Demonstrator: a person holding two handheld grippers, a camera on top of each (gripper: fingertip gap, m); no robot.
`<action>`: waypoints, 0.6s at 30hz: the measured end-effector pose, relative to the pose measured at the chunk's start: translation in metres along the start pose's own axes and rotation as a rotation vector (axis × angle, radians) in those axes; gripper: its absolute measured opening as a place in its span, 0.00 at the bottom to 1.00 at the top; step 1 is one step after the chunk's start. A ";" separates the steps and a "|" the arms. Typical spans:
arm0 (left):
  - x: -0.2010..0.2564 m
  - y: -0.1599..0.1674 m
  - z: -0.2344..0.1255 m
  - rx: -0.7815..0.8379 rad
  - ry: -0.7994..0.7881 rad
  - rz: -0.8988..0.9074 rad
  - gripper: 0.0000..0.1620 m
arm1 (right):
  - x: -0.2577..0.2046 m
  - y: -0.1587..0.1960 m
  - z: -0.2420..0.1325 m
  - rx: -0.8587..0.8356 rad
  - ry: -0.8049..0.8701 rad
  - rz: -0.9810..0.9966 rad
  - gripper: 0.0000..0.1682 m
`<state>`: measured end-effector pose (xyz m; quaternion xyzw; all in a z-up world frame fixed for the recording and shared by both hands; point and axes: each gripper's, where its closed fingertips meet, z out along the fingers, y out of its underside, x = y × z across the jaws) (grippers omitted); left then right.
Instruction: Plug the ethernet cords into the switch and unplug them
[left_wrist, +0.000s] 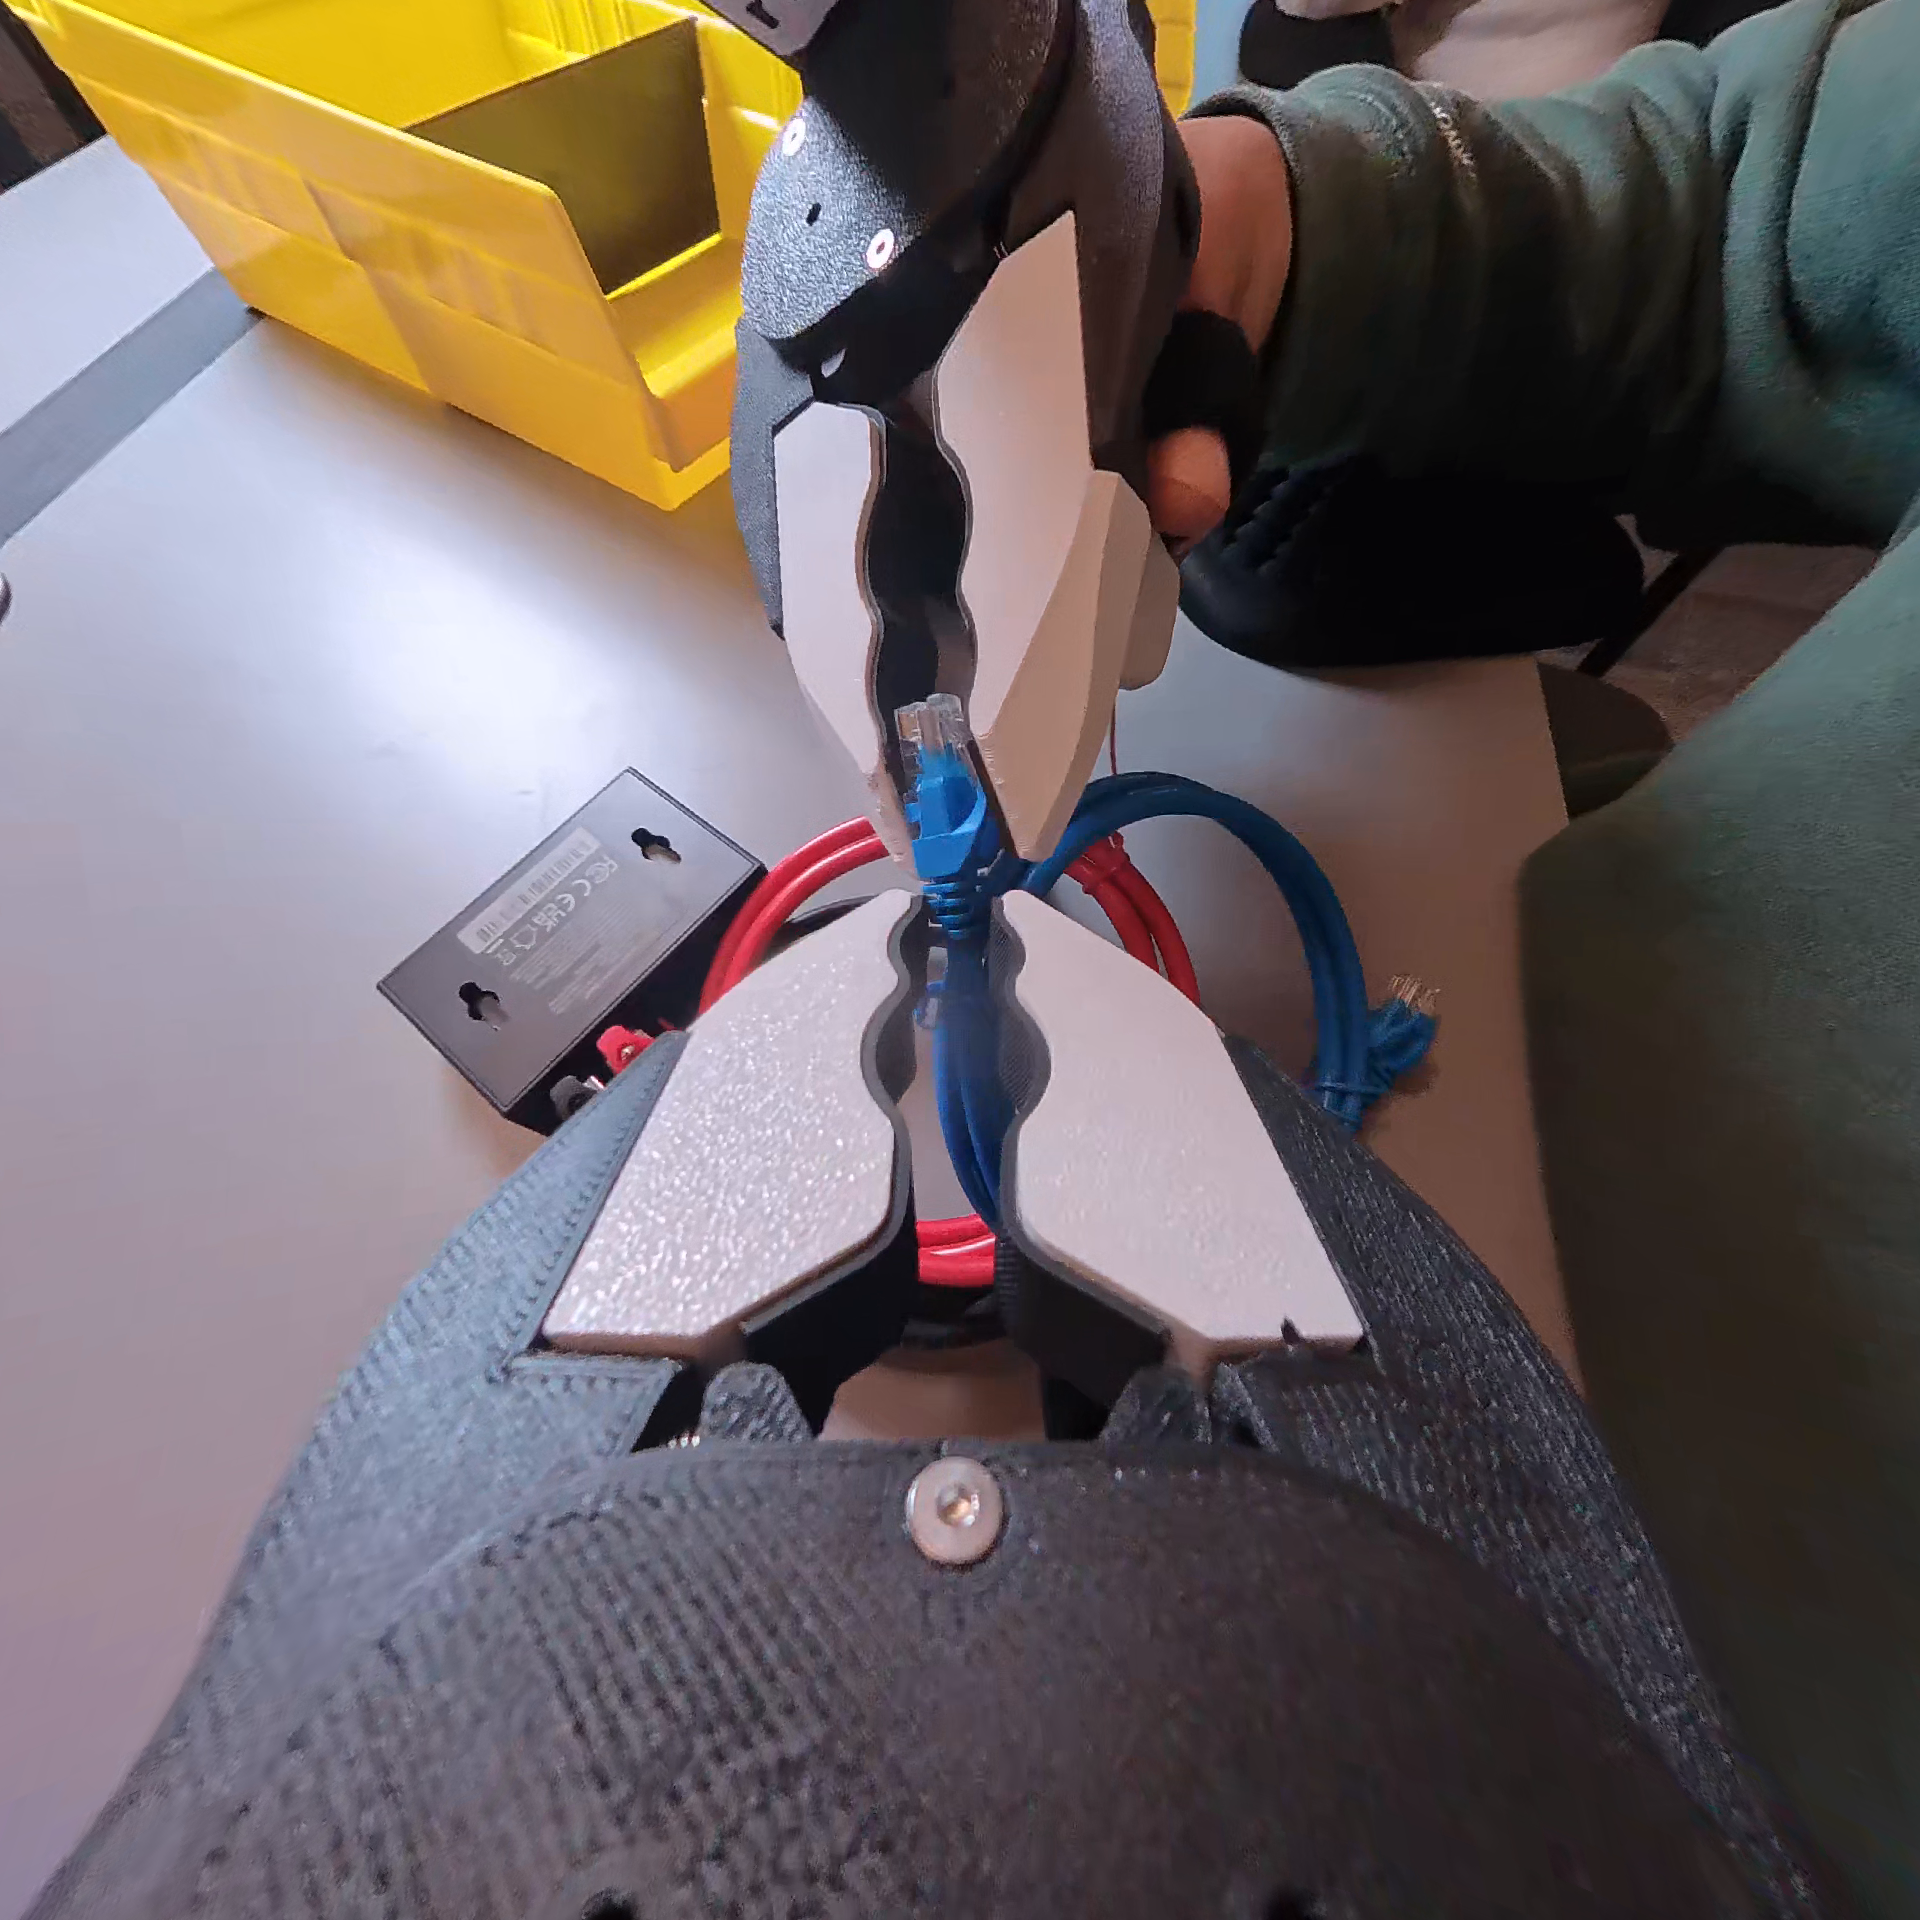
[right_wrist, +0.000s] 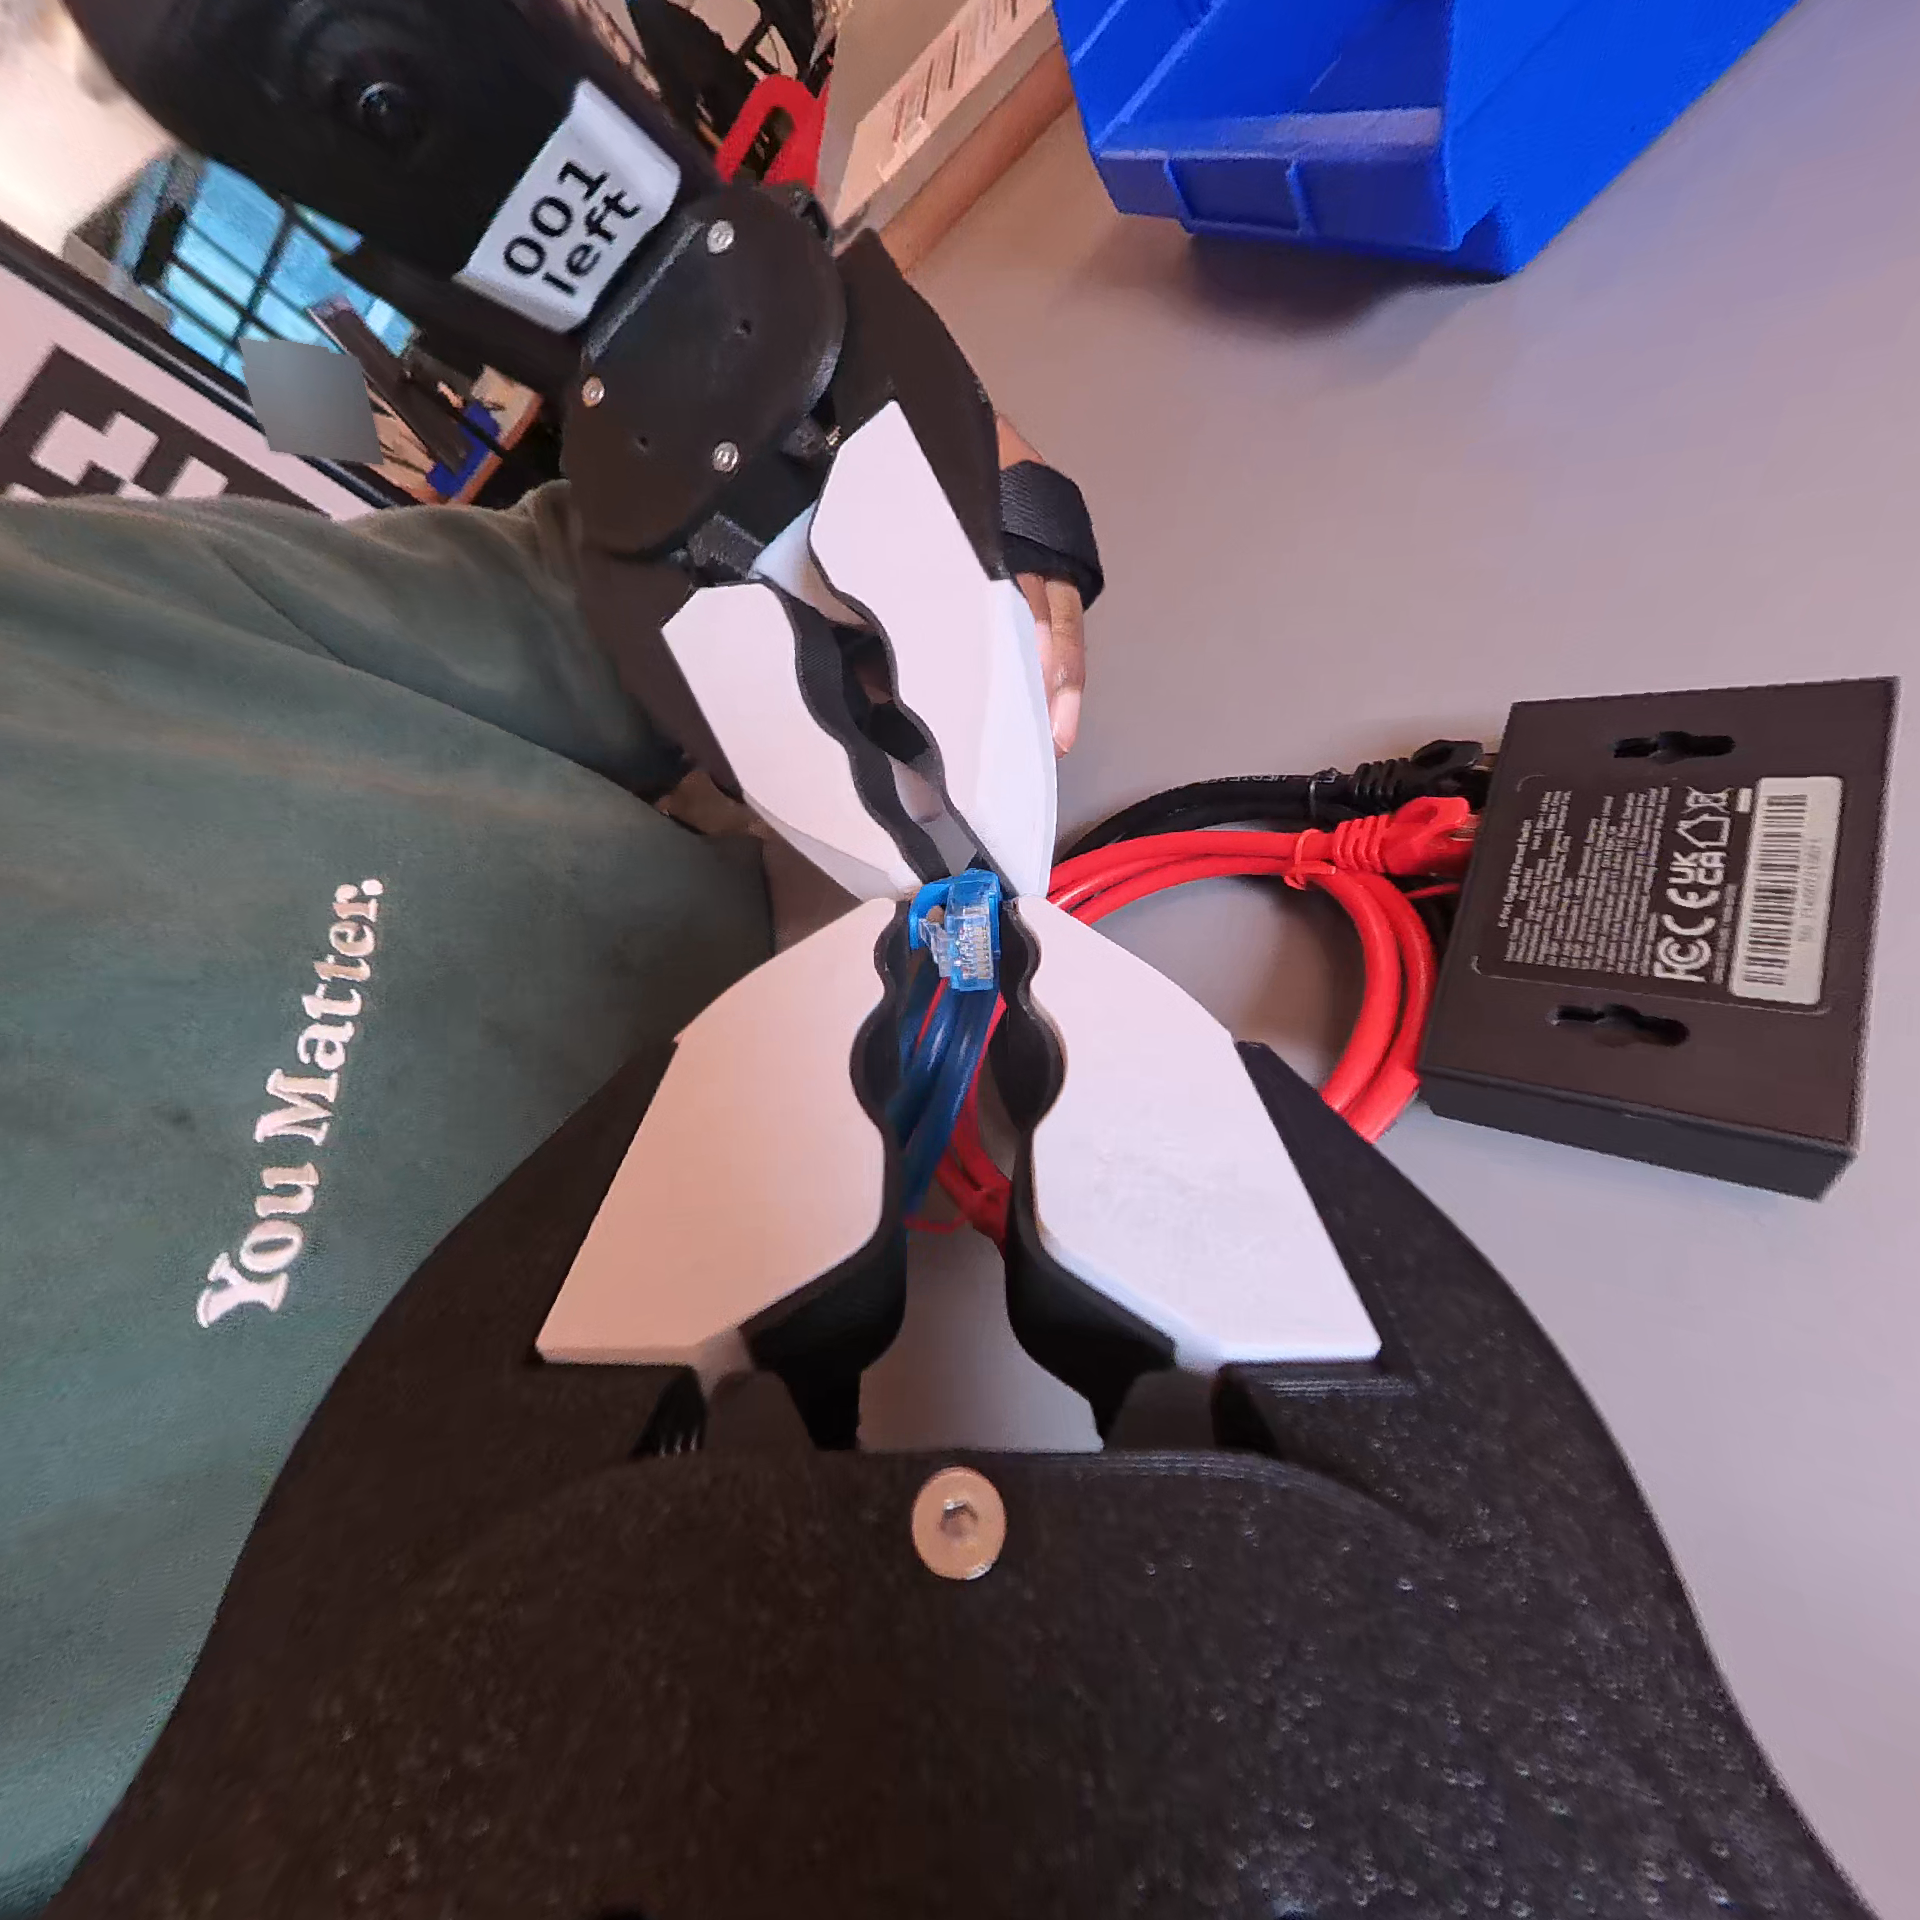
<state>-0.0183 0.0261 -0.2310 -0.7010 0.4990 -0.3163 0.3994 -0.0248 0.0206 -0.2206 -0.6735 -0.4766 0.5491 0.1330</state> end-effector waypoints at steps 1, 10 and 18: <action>0.001 -0.001 -0.001 0.002 0.014 -0.004 0.07 | -0.002 0.000 0.000 0.005 -0.002 -0.029 0.10; 0.027 -0.005 -0.009 0.103 0.417 -0.315 0.06 | -0.020 -0.005 -0.023 0.054 0.155 -0.807 0.27; 0.047 -0.004 -0.003 0.078 0.602 -0.387 0.06 | -0.025 0.012 -0.007 -0.064 0.152 -0.913 0.12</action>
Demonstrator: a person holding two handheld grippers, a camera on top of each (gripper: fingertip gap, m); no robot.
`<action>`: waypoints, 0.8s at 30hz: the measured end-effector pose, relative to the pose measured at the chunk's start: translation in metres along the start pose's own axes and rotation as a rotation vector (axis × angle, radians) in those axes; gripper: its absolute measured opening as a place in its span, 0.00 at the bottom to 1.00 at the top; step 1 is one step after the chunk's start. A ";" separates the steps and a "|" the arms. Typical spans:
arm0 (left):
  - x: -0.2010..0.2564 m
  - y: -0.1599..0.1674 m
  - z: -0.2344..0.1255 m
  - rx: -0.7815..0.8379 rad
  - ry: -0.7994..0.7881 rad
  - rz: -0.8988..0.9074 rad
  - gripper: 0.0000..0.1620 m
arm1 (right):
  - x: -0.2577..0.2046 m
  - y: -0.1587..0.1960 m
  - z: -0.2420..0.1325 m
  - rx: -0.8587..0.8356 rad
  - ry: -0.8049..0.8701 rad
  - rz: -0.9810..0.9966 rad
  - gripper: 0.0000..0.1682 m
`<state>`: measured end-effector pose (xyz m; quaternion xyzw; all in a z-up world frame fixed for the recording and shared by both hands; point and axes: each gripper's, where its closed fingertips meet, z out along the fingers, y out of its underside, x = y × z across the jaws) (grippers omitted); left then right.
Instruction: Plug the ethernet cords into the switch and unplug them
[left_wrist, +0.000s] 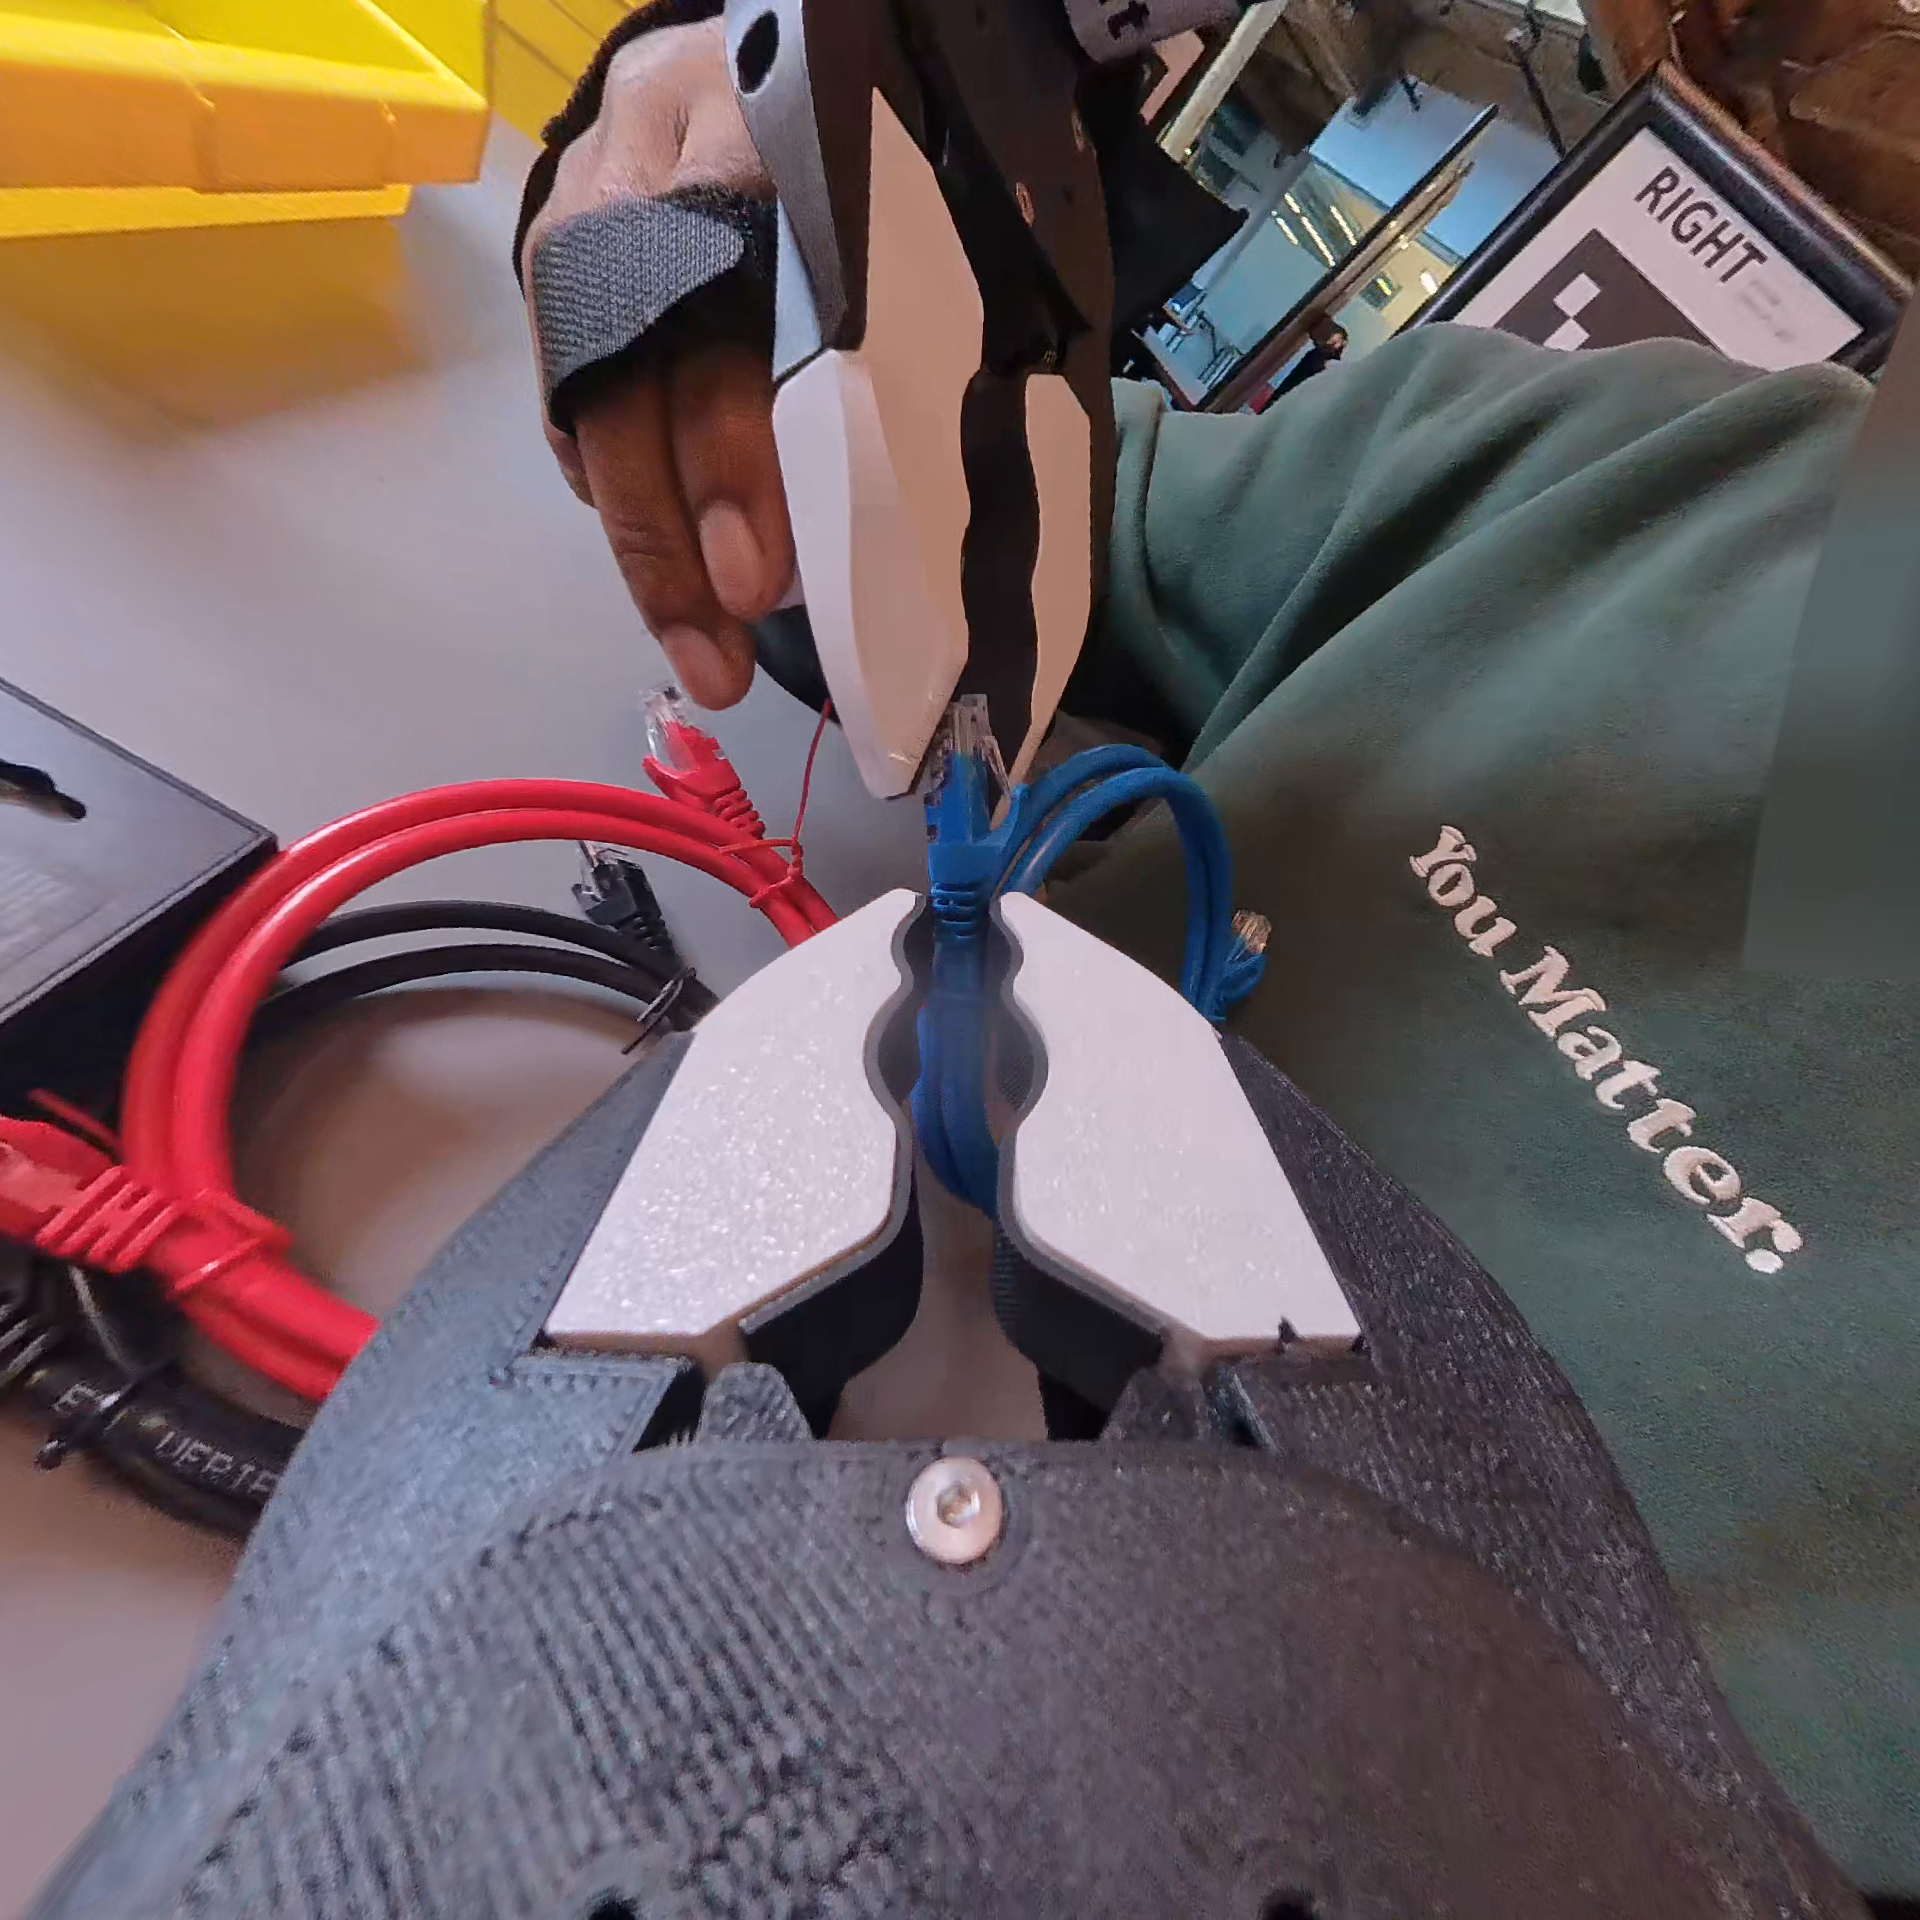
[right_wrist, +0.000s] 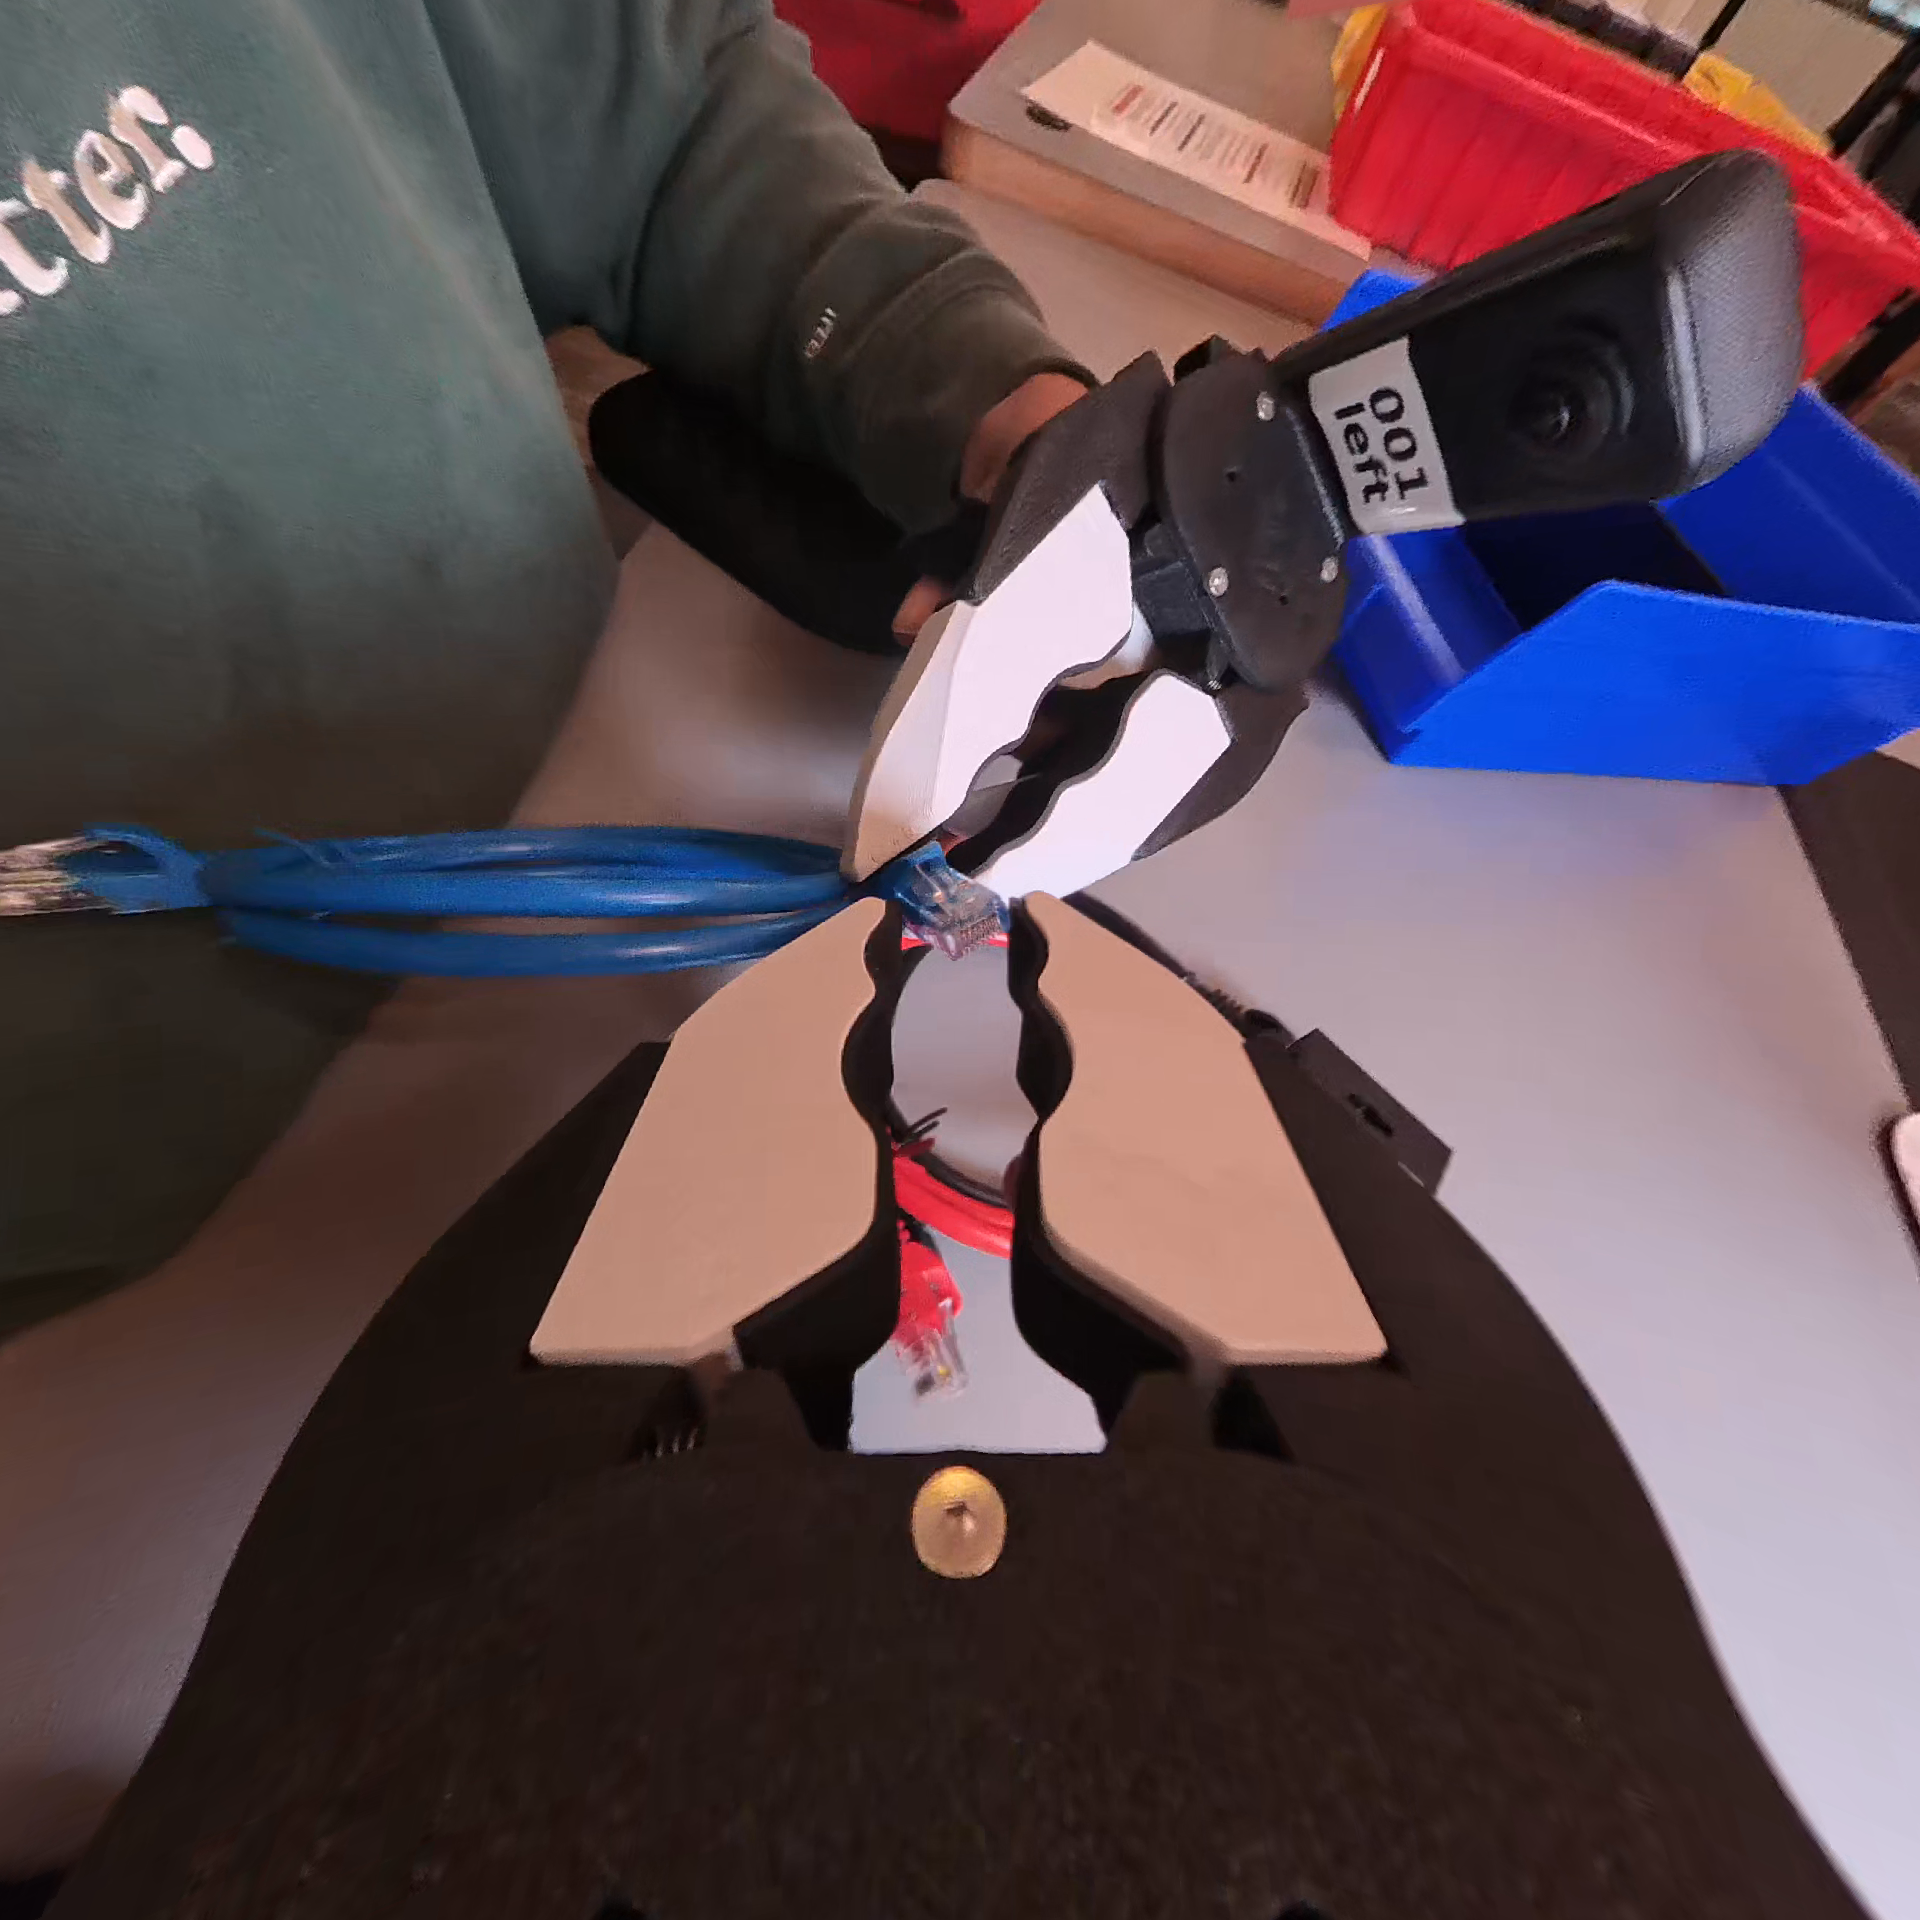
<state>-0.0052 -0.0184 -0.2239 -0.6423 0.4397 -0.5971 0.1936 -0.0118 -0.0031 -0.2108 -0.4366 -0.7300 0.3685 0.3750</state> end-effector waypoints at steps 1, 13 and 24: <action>-0.001 0.001 0.001 0.000 -0.005 -0.001 0.07 | -0.001 0.002 -0.001 -0.018 -0.017 0.021 0.11; -0.028 -0.033 -0.026 0.167 -0.450 0.252 0.08 | 0.036 0.001 -0.006 0.067 0.075 0.551 0.08; -0.032 -0.026 -0.029 0.031 -0.716 0.520 0.09 | 0.036 -0.006 0.010 0.192 0.036 0.780 0.08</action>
